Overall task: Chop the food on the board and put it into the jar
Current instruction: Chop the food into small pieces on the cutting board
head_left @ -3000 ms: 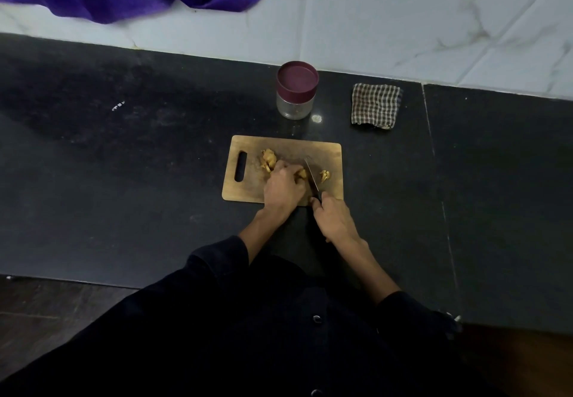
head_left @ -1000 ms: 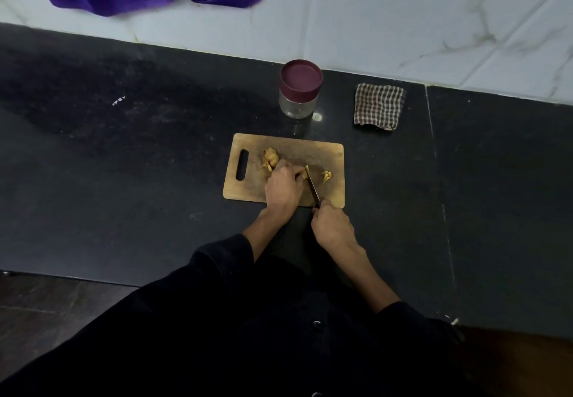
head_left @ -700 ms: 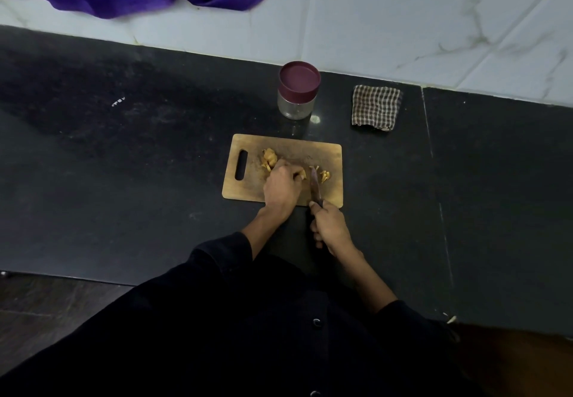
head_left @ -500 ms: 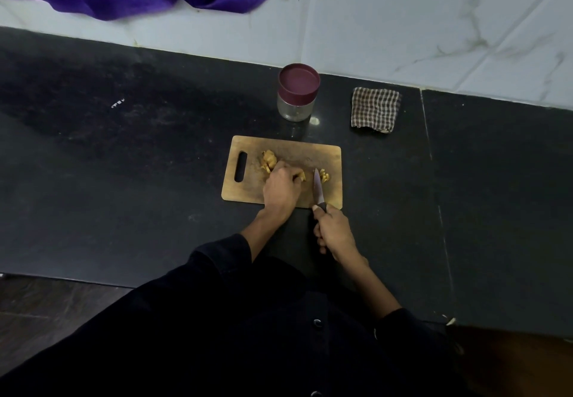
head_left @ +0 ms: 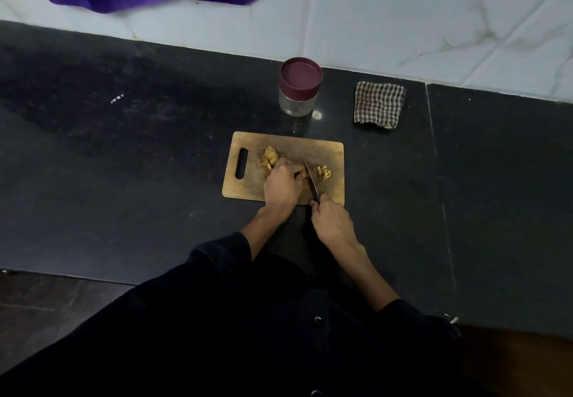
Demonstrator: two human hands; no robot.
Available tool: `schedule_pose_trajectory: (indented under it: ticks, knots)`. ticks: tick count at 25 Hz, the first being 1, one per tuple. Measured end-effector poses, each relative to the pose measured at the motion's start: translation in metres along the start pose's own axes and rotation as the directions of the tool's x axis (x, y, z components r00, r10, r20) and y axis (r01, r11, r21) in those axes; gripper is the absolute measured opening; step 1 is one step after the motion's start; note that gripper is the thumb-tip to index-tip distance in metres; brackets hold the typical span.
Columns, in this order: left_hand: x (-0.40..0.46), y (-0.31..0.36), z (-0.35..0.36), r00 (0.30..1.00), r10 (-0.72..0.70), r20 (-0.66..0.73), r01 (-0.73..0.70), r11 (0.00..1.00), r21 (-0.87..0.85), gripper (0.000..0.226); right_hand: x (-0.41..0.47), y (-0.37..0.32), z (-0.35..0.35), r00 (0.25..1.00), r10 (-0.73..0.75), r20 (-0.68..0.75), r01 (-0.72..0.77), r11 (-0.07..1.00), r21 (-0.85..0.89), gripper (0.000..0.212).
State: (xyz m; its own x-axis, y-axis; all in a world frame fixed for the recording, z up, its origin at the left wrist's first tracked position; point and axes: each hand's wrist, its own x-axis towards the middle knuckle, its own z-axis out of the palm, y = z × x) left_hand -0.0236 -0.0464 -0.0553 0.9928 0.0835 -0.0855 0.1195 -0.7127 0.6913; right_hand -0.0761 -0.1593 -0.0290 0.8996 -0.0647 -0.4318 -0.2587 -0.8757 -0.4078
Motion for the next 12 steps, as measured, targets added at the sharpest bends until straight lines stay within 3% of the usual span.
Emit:
schedule_pose_trajectory:
  ticks: [4,9,12]
  knots:
    - [-0.001,0.001,0.0,0.999,0.03,0.015,-0.031,0.998,0.059,0.02,0.0,-0.004,0.001,1.0,-0.002,-0.017,0.001,0.998,-0.056,0.025]
    - [-0.001,0.008,-0.005,0.99,0.101,0.1,-0.129,0.932,0.338,0.023,-0.004,-0.015,0.002,0.999,0.045,-0.002,-0.045,0.993,-0.113,0.023]
    - [-0.001,0.009,-0.004,0.991,0.089,0.1,-0.119,0.928,0.353,0.023,-0.002,-0.014,0.002,0.998,0.061,0.016,-0.059,0.993,-0.1,0.024]
